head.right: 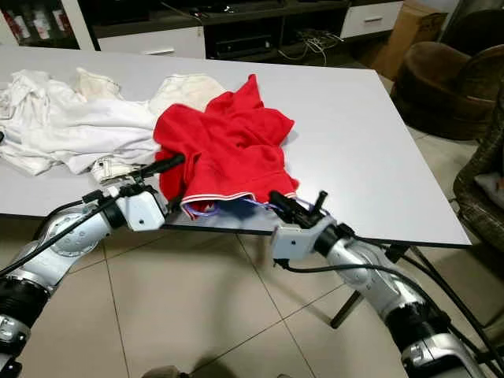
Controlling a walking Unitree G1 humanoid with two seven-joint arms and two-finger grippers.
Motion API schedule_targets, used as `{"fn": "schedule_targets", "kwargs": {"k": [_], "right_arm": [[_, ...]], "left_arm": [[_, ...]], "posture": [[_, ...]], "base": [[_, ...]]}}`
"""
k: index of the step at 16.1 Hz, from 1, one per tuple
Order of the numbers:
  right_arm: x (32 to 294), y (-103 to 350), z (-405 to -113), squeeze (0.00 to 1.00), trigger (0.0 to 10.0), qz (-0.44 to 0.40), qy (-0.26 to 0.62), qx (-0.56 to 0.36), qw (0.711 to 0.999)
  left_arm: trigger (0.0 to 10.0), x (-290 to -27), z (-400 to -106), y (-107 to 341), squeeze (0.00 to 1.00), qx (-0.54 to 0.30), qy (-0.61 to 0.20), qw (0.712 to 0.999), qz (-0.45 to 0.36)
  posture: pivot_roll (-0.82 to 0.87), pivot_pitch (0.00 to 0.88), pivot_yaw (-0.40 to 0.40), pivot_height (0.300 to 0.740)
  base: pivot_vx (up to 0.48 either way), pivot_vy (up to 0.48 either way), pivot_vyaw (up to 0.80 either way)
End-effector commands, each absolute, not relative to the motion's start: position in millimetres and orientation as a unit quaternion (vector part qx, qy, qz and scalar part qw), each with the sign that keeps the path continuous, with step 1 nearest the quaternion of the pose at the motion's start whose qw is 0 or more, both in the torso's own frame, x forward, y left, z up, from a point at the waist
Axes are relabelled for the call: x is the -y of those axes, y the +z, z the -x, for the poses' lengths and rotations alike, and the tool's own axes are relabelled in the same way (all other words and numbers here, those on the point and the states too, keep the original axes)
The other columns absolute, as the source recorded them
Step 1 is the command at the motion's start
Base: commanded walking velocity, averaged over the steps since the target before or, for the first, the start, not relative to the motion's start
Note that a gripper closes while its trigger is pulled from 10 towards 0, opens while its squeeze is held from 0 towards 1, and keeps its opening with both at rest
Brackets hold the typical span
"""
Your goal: Hang hanger
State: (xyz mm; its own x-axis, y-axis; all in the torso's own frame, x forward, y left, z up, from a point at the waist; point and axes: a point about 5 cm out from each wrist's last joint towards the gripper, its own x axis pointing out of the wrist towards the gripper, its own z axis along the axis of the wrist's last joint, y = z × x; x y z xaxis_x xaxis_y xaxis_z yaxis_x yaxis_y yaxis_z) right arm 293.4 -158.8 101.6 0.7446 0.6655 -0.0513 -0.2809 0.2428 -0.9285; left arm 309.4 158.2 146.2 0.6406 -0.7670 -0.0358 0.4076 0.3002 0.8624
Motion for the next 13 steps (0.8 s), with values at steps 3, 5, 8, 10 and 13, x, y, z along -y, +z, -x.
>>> {"fn": "schedule_targets", "kwargs": {"k": [3, 5, 8, 10, 13], "right_arm": [[156, 120, -299, 0.0, 10.0, 0.534, 0.29, 0.221, 0.763], [158, 125, -303, 0.0, 10.0, 0.517, 0.271, 0.224, 0.781], [159, 138, -308, 0.0, 10.0, 0.498, 0.247, 0.239, 0.796], [158, 145, -307, 0.0, 10.0, 0.495, 0.25, 0.258, 0.791], [150, 140, -299, 0.0, 10.0, 0.528, 0.29, 0.272, 0.75]], "left_arm": [[10.0, -152, -308, 145, 0.0, 0.196, -0.4, 0.76, -0.474], [10.0, -151, -308, 144, 0.0, 0.196, -0.403, 0.758, -0.474], [10.0, -151, -308, 142, 0.0, 0.192, -0.402, 0.757, -0.478], [10.0, -151, -308, 141, 0.0, 0.191, -0.401, 0.758, -0.478], [10.0, -148, -307, 142, 0.0, 0.198, -0.401, 0.758, -0.475]], "posture": [[0.11, 0.0, -0.006, 0.74], [0.11, 0.0, -0.006, 0.74], [0.11, 0.0, -0.007, 0.74], [0.11, 0.0, -0.007, 0.74], [0.11, 0.0, -0.007, 0.74]], "base": [[0.0, 0.0, 0.0], [0.0, 0.0, 0.0], [0.0, 0.0, 0.0], [0.0, 0.0, 0.0], [0.0, 0.0, 0.0]]}}
